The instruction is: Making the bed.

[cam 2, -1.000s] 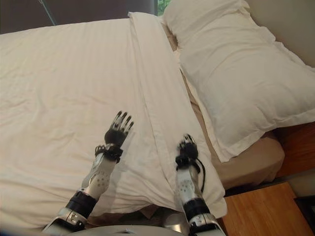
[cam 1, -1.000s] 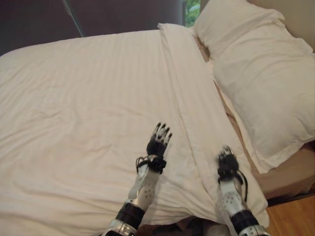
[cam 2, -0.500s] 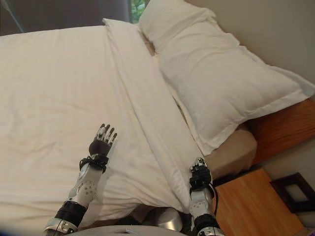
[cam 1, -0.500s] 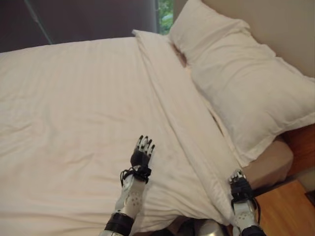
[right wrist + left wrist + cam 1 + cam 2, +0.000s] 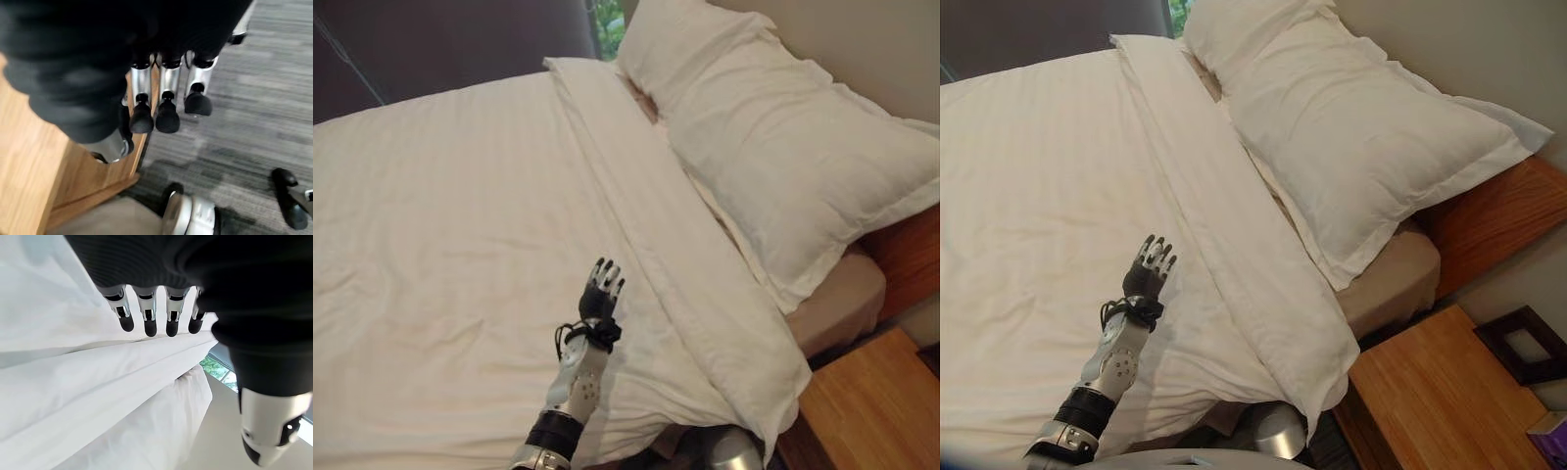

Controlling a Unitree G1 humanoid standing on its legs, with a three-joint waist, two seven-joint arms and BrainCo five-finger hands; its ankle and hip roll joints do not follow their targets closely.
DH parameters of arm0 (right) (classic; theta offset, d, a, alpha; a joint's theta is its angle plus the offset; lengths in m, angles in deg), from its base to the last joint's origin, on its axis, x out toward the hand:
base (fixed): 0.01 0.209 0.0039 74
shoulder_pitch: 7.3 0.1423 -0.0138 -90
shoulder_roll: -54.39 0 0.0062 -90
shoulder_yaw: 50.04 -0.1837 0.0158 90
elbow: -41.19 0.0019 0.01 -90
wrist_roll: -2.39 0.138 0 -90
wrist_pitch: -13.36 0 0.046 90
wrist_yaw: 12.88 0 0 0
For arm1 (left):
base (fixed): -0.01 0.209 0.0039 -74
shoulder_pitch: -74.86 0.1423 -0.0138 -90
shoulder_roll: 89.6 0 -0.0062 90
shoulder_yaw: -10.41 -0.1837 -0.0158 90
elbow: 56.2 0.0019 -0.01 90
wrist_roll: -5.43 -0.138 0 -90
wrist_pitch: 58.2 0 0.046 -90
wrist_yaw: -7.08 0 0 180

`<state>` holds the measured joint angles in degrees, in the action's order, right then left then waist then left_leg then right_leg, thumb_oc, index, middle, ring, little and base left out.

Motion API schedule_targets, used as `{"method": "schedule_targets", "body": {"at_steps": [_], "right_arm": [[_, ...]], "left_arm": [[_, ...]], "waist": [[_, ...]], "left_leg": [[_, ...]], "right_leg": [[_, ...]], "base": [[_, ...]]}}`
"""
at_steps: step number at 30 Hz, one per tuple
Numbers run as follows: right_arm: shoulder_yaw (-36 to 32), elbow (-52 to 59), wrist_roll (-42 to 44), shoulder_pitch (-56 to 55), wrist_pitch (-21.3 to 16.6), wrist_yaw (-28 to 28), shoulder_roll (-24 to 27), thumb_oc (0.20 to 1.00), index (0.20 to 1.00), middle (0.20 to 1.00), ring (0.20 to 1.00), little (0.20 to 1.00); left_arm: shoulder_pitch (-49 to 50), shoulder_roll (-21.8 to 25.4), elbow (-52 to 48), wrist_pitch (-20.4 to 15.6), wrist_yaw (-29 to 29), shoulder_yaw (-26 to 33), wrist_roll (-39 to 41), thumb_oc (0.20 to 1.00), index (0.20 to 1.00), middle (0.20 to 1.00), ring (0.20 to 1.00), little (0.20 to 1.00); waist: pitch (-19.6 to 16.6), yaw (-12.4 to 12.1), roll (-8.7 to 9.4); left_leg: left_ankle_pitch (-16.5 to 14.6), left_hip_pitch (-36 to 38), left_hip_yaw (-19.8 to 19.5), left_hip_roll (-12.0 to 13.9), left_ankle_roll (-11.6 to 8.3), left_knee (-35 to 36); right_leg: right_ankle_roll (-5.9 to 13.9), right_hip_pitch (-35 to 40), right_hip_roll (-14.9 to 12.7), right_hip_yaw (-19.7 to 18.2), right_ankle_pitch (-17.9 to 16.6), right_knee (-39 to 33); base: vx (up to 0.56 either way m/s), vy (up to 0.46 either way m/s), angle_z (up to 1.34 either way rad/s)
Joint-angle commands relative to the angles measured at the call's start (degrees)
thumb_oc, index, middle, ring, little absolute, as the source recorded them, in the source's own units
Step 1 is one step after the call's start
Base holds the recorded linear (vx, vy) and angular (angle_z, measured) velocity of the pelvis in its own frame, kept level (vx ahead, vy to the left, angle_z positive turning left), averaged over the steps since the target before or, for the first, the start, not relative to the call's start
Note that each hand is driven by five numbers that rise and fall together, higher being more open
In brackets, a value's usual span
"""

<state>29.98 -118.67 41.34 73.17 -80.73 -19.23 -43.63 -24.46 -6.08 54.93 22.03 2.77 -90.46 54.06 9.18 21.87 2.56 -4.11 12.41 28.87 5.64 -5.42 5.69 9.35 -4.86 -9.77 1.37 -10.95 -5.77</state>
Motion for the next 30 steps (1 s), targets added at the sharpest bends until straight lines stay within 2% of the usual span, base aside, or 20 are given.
{"method": "schedule_targets", "body": {"at_steps": [1,3,6,7,9,10,11,12,13,14,15,17,18,19,20,22,23,27,28,30], "right_arm": [[4.6,-0.7,-2.8,2.0,0.1,0.8,-1.3,0.200,0.200,0.200,0.200,0.200],[6.3,-0.5,-3.7,2.7,0.3,1.2,-1.5,0.200,0.200,0.200,0.200,0.200],[9.6,1.0,-5.7,3.6,0.9,2.7,-2.7,0.200,0.200,0.200,0.200,0.200],[10.1,1.5,-6.0,3.9,1.0,2.8,-2.9,0.200,0.200,0.200,0.200,0.200],[11.2,2.4,-6.6,4.3,1.1,3.1,-3.2,0.200,0.200,0.200,0.200,0.200],[11.5,2.7,-7.2,4.5,0.8,2.8,-3.2,1.000,1.000,1.000,1.000,1.000],[11.5,2.7,-7.2,4.5,0.8,2.8,-3.2,1.000,1.000,1.000,1.000,1.000],[11.7,3.1,-8.1,4.9,0.6,2.6,-3.3,1.000,1.000,1.000,1.000,1.000],[11.7,3.1,-8.1,4.9,0.6,2.6,-3.3,1.000,1.000,1.000,1.000,1.000],[11.6,3.2,-8.6,5.0,0.5,2.8,-3.5,1.000,1.000,1.000,1.000,1.000],[11.5,3.1,-9.5,5.3,0.5,2.7,-3.6,1.000,1.000,1.000,1.000,1.000],[11.6,3.1,-9.9,5.4,0.6,2.7,-3.8,1.000,1.000,1.000,1.000,1.000],[12.4,3.1,-10.0,5.8,0.7,2.7,-4.1,1.000,1.000,1.000,1.000,1.000],[12.3,3.0,-10.0,5.7,0.7,2.7,-4.1,1.000,1.000,1.000,1.000,1.000],[13.1,2.9,-10.4,6.3,0.8,2.7,-4.3,1.000,1.000,1.000,1.000,1.000],[15.0,3.3,-11.7,6.9,0.9,2.4,-4.9,1.000,1.000,1.000,1.000,1.000],[16.9,3.8,-13.4,6.8,0.7,2.4,-4.7,1.000,1.000,1.000,1.000,1.000],[18.5,4.5,-14.4,7.2,0.4,2.3,-3.6,1.000,1.000,1.000,1.000,1.000],[18.8,4.7,-14.9,7.8,0.1,2.0,-3.0,1.000,1.000,1.000,1.000,1.000],[19.5,5.7,-16.2,9.7,-0.2,1.6,-0.8,1.000,1.000,1.000,1.000,1.000]], "left_arm": [[-3.7,0.7,2.4,-1.7,-1.2,0.1,-4.6,1.000,1.000,1.000,1.000,1.000],[-4.7,0.4,3.4,-1.5,-1.1,-1.2,-6.0,1.000,1.000,1.000,1.000,1.000],[-3.4,0.8,2.0,-1.1,0.9,-4.8,-8.1,1.000,1.000,1.000,1.000,1.000],[-3.1,1.1,1.5,-1.0,1.1,-5.0,-7.9,1.000,1.000,1.000,1.000,1.000],[-3.0,2.4,0.3,-0.9,1.8,-5.5,-7.8,1.000,1.000,1.000,1.000,1.000],[-2.9,3.0,-0.5,-0.8,2.2,-5.8,-8.2,1.000,1.000,1.000,1.000,1.000],[-2.9,3.0,-0.5,-0.8,2.2,-5.8,-8.2,1.000,1.000,1.000,1.000,1.000],[-1.9,3.9,-1.9,-0.7,2.5,-5.7,-8.5,1.000,1.000,1.000,1.000,1.000],[-1.9,4.0,-1.9,-0.6,2.5,-5.7,-8.5,1.000,1.000,1.000,1.000,1.000],[-1.3,4.3,-2.4,-0.7,2.7,-5.0,-8.2,1.000,1.000,1.000,1.000,1.000],[-0.5,4.6,-2.9,-1.0,2.5,-3.7,-8.0,1.000,1.000,1.000,1.000,1.000],[0.4,4.6,-3.3,-1.0,2.3,-3.4,-8.0,1.000,1.000,1.000,1.000,1.000],[0.8,4.6,-3.6,-1.8,0.9,-2.0,-8.4,1.000,1.000,1.000,1.000,1.000],[0.9,4.5,-3.6,-1.7,0.9,-2.1,-8.4,1.000,1.000,1.000,1.000,1.000],[0.3,4.3,-3.3,-1.8,0.6,-2.2,-9.4,1.000,1.000,1.000,1.000,1.000],[-0.1,4.6,-3.0,-2.4,-1.2,-1.6,-11.1,1.000,1.000,1.000,1.000,1.000],[0.4,5.0,-3.9,-2.9,-2.2,-0.3,-11.8,1.000,1.000,1.000,1.000,1.000],[2.5,5.8,-6.3,-3.9,-3.4,1.8,-12.9,1.000,1.000,1.000,1.000,1.000],[3.5,5.9,-7.4,-4.3,-3.7,2.5,-12.8,1.000,1.000,1.000,1.000,1.000],[4.4,6.0,-8.8,-6.0,-4.8,4.2,-12.5,1.000,1.000,1.000,1.000,1.000]], "waist": [[-0.8,2.1,2.82],[-0.5,2.4,3.20],[-0.1,2.7,5.12],[0.5,2.7,5.23],[1.4,2.2,5.08],[1.8,1.4,4.69],[1.9,1.3,4.70],[2.2,-0.6,3.98],[2.2,-0.7,4.03],[1.9,-1.8,3.50],[1.4,-3.3,3.27],[1.1,-4.0,3.34],[0.3,-5.7,3.57],[0.2,-5.6,3.76],[-0.3,-6.8,4.20],[-0.6,-8.8,3.81],[-0.5,-9.6,2.87],[1.1,-10.9,2.28],[2.1,-11.7,2.09],[5.3,-14.1,2.37]], "left_leg": [[3.4,-3.9,-2.8,2.6,0.31,-0.7],[3.1,-3.4,-2.2,2.5,0.47,-0.7],[3.7,-4.4,-0.5,3.1,-0.03,-0.7],[4.0,-5.1,-0.6,3.5,-0.07,-0.7],[5.1,-6.2,0.3,4.4,0.12,-0.7],[5.8,-6.7,1.3,5.0,0.36,-0.7],[5.8,-6.7,1.3,5.0,0.34,-0.7],[7.6,-7.9,3.0,6.2,0.75,-0.8],[7.6,-7.8,3.0,6.1,0.74,-0.8],[6.9,-8.1,2.6,6.2,0.73,-1.1],[7.7,-9.1,3.5,6.2,1.40,-1.2],[7.7,-9.6,3.4,5.7,1.86,-1.3],[9.9,-11.7,3.9,5.5,2.58,-1.4],[8.5,-11.2,2.7,4.8,2.18,-1.4],[9.1,-12.3,3.1,4.3,2.03,-1.7],[12.2,-13.4,5.3,6.2,1.34,-2.6],[13.2,-13.5,6.4,7.7,0.36,-3.5],[14.5,-15.8,6.3,9.4,-1.21,-7.8],[14.7,-16.9,5.5,9.5,-1.85,-9.7],[13.0,-21.1,-4.2,7.5,-4.17,-18.9]], "right_leg": [[3.07,2.3,-2.2,1.1,2.7,1.4],[3.46,2.1,-2.0,0.3,2.3,1.5],[5.38,-0.7,-1.6,-2.1,-3.0,1.9],[5.61,-1.4,-1.5,-2.4,-3.5,2.1],[5.05,-1.8,-1.6,-0.4,-1.9,4.6],[3.88,-1.2,-2.0,2.0,0.6,6.8],[3.86,-1.3,-2.0,2.0,0.8,7.0],[2.11,0.9,-2.5,5.4,4.8,11.8],[2.11,0.9,-2.5,5.4,4.9,12.0],[2.33,2.8,-2.9,5.4,7.1,15.3],[2.47,4.9,-3.4,4.7,8.2,21.2],[2.71,5.8,-3.4,3.5,8.1,23.7],[2.04,8.9,-0.8,0.8,7.1,21.4],[2.46,9.4,-1.3,0.7,8.1,21.7],[1.94,12.5,-0.8,0.9,10.9,18.1],[-0.21,15.3,1.4,1.6,14.7,11.9],[-1.77,16.4,2.9,2.4,17.5,8.5],[-3.40,18.7,4.8,2.7,17.3,3.4],[-3.72,18.8,5.0,2.8,17.2,2.8],[-4.95,17.5,4.9,3.0,16.1,1.6]], "base": [[-0.04,0.057,-0.08],[-0.04,0.043,-0.23],[-0.13,-0.022,-0.41],[-0.22,-0.029,-0.35],[-0.29,0.027,-0.17],[-0.22,0.037,-0.26],[-0.31,0.058,-0.37],[-0.20,0.034,-0.41],[-0.23,0.086,-0.53],[-0.22,0.045,-0.45],[-0.29,0.054,-0.37],[-0.26,-0.038,-0.42],[-0.14,-0.064,-0.70],[-0.19,-0.110,-0.67],[-0.07,-0.088,-0.33],[-0.21,-0.219,-0.25],[-0.15,-0.187,-0.46],[-0.19,-0.174,-0.21],[-0.43,-0.186,-0.09],[-0.57,-0.158,-0.03]]}}
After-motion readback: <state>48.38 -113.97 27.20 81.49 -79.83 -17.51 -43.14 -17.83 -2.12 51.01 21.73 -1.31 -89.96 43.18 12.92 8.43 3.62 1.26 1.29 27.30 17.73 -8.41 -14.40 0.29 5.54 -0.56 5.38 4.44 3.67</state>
